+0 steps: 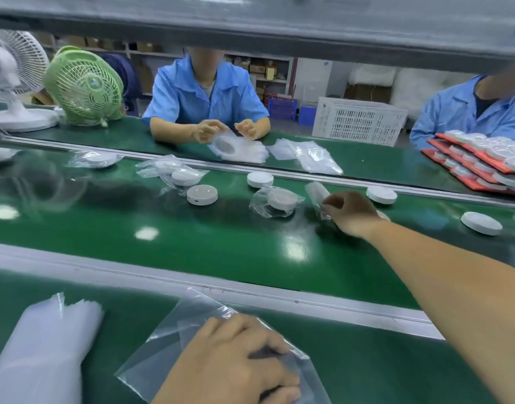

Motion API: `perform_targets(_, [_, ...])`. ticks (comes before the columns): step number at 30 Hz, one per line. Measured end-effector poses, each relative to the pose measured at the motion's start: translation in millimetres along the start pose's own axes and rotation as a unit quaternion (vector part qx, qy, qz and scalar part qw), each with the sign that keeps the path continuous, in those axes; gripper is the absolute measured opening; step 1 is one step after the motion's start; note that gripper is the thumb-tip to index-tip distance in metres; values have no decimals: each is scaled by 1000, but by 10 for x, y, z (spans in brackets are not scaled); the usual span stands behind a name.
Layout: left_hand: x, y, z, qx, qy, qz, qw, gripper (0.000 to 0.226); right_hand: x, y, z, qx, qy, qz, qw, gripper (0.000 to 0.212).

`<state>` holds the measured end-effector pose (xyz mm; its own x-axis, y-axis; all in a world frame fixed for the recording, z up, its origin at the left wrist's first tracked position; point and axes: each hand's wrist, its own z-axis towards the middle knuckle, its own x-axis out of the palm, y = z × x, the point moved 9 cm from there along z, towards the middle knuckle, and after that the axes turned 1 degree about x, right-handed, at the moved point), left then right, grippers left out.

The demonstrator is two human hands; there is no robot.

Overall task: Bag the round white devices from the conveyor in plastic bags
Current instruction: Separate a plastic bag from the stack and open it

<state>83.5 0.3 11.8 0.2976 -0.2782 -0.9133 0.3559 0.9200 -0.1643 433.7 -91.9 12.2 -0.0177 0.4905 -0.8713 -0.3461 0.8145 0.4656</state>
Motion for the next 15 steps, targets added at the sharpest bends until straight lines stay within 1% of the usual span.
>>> perform_targets(1, [-13, 2, -5, 1, 1, 5, 1000, 26, -65, -84, -21, 6, -36, -25, 999, 20])
perform_targets(2, [-22, 2, -6, 4, -1, 7, 1000, 27, -106, -208, -33, 20, -56, -84, 995, 37])
perform_targets(3, [-28, -2, -4, 7, -1, 9, 1000, 27, -103, -363, -39, 41, -44, -146, 987, 52])
perform_targets(4, [-29, -7, -2, 10, 1, 12, 1000, 28, -83, -523, -37, 60, -17, -178, 982, 60])
perform_targets(5, [-20, -10, -1, 13, 7, 18, 1000, 28, -60, -660, -30, 74, 11, -175, 982, 61])
perform_targets(7, [0, -15, -12, 18, 21, 36, 999, 29, -76, -770, -15, 64, 26, -172, 983, 45])
perform_targets(9, [7, 0, -11, 12, 32, 30, 999, 30, -140, -646, -75, 34, 20, -186, 982, 30])
perform_targets(11, [-7, 10, -16, 4, 21, -6, 1000, 25, -249, -423, -230, -7, -22, -166, 986, 25])
perform_targets(13, [10, -16, -33, 16, 12, -27, 999, 16, -375, -139, -572, -70, -70, -81, 992, 23])
perform_targets(15, [28, -26, -47, 24, 22, -46, 998, 16, -419, 88, -1104, -113, -56, 63, 990, 21])
